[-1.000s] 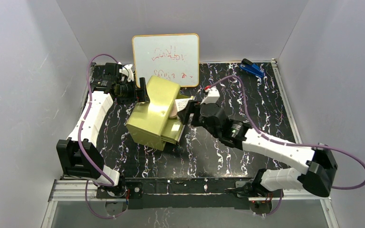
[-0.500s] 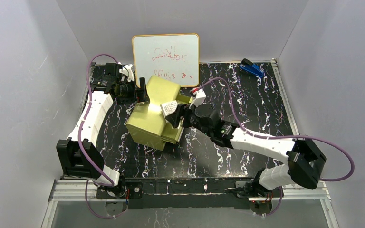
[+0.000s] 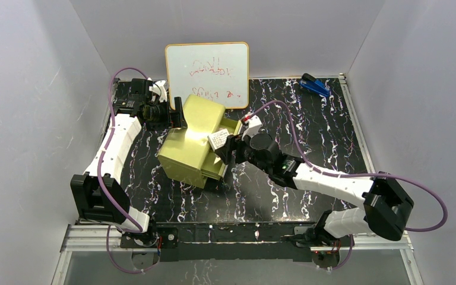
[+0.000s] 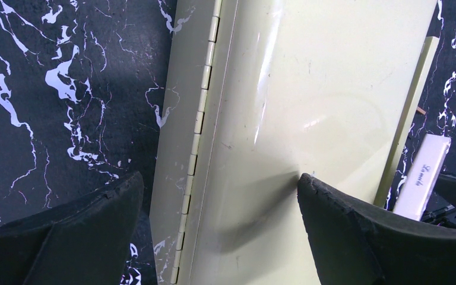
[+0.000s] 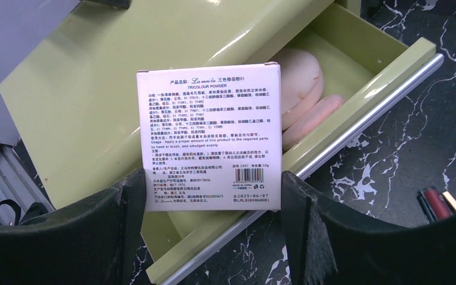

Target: Organize the makeup

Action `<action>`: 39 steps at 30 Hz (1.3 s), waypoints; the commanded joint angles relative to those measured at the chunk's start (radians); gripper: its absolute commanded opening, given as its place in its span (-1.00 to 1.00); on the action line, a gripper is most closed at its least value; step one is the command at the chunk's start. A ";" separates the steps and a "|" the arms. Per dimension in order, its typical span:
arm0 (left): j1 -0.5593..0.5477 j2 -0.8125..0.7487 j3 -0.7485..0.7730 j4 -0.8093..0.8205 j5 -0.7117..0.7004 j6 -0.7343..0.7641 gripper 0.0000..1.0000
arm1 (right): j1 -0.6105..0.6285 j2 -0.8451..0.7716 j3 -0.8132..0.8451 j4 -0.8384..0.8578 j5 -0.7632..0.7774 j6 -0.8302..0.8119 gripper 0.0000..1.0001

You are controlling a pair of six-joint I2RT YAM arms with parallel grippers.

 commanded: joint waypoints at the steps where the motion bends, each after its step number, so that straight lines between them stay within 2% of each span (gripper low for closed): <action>1: -0.002 -0.002 0.009 -0.061 -0.044 0.026 0.97 | -0.011 -0.047 -0.012 0.006 0.009 -0.064 -0.97; 5: -0.002 0.000 0.014 -0.065 -0.047 0.026 0.97 | -0.011 -0.044 0.014 -0.038 -0.002 -0.103 -0.97; 8: -0.002 0.002 0.021 -0.069 -0.049 0.028 0.97 | -0.011 -0.032 0.095 -0.156 -0.017 -0.157 -0.97; 16: -0.002 0.012 0.030 -0.071 -0.050 0.029 0.97 | -0.010 0.139 0.507 -0.697 -0.072 -0.333 -0.97; 22: -0.002 0.011 0.031 -0.072 -0.053 0.032 0.97 | -0.011 0.288 0.850 -1.080 -0.069 -0.393 -0.97; 28: -0.002 0.013 0.032 -0.072 -0.054 0.033 0.97 | -0.011 0.262 0.932 -1.264 -0.053 -0.428 -0.97; 32: -0.002 0.020 0.034 -0.068 -0.047 0.034 0.97 | -0.011 0.283 0.981 -1.386 -0.135 -0.470 -0.97; 35: -0.002 0.018 0.034 -0.070 -0.050 0.034 0.97 | -0.009 0.308 1.001 -1.412 -0.211 -0.477 -0.97; 39: -0.002 0.010 0.026 -0.070 -0.053 0.034 0.97 | 0.011 0.359 1.027 -1.423 -0.221 -0.483 -0.97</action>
